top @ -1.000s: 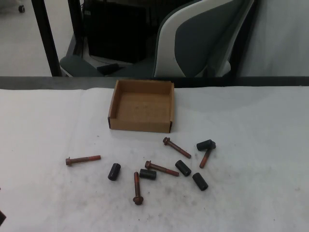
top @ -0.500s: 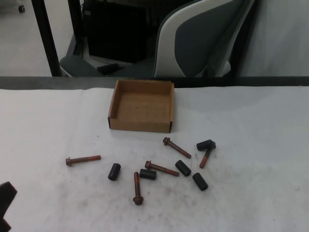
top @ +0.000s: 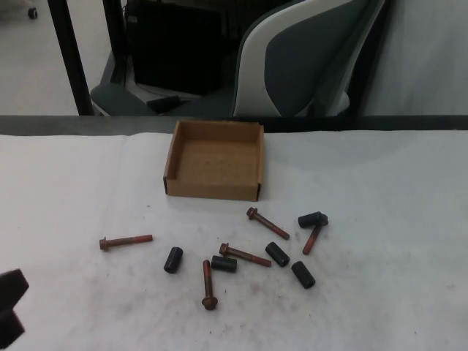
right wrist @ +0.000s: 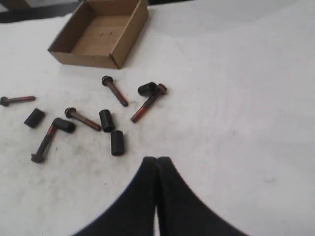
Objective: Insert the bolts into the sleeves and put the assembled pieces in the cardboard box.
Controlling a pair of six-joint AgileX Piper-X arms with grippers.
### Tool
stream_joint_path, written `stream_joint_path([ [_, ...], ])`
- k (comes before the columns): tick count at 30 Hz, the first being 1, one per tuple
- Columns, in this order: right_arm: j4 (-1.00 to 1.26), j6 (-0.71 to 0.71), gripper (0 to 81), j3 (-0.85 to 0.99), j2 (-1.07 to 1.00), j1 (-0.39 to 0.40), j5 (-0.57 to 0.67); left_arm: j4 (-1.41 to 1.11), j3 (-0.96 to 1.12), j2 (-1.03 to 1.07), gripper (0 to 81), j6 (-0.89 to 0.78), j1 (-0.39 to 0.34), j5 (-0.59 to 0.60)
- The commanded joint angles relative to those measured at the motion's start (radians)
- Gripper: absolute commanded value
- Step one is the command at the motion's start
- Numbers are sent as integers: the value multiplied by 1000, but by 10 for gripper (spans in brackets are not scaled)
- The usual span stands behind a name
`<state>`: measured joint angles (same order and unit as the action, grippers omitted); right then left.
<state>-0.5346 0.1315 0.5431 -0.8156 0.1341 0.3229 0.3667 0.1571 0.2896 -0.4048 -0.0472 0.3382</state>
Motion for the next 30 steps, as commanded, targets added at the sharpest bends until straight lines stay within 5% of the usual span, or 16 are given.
stream_joint_path([
  [1, -25, -13, 2, 42, -62, 28, 25, -3, 48, 66, 8, 38, 1, -8],
  [13, -164, -27, 2, 292, -477, 256, 64, 128, 356, 592, 8, 123, 1, 9],
  [19, -250, -28, 2, 419, -650, 293, 64, 176, 499, 845, 8, 136, 1, 129],
  [30, -331, -26, 2, 582, -830, 293, 64, 219, 691, 1097, 8, -1, -39, 127],
])
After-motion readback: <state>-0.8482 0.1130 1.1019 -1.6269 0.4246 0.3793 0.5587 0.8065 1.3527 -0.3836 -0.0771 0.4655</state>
